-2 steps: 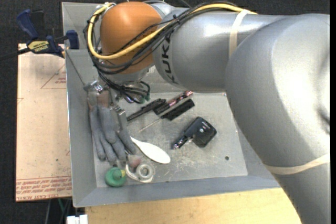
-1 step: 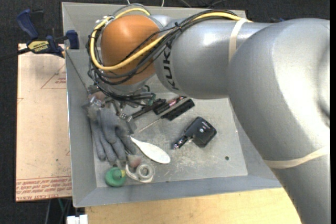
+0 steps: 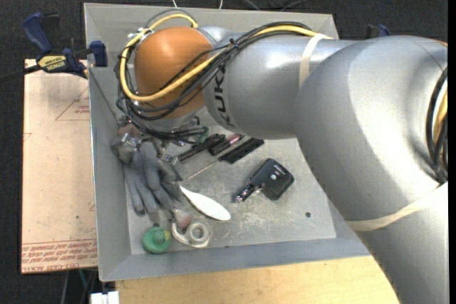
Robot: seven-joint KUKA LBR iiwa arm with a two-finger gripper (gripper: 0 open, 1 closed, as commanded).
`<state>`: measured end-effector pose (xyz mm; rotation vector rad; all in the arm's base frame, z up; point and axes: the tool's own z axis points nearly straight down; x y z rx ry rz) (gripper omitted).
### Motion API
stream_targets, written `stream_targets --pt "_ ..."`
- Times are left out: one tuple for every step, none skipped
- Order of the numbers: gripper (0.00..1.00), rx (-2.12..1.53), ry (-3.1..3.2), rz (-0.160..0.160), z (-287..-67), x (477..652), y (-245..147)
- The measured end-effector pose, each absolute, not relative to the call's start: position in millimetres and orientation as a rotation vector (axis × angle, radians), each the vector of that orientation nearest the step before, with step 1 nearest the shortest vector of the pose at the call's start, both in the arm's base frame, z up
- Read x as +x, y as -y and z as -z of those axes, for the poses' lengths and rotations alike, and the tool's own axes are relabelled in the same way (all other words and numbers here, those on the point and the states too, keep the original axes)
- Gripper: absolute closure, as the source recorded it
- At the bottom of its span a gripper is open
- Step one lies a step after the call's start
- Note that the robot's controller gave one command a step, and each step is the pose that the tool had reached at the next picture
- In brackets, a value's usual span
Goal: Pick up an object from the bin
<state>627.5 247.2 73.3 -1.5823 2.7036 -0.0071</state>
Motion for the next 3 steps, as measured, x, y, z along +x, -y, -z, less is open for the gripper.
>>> stream_targets --pt "1.0 -1.811 -2.545 -0.011 -76.4 626.9 -249.4" --pt "1.0 -1.811 -2.544 -0.011 -76.6 626.9 -249.4" --pt "1.0 -1.814 -2.549 -0.014 -95.1 624.5 -249.0"
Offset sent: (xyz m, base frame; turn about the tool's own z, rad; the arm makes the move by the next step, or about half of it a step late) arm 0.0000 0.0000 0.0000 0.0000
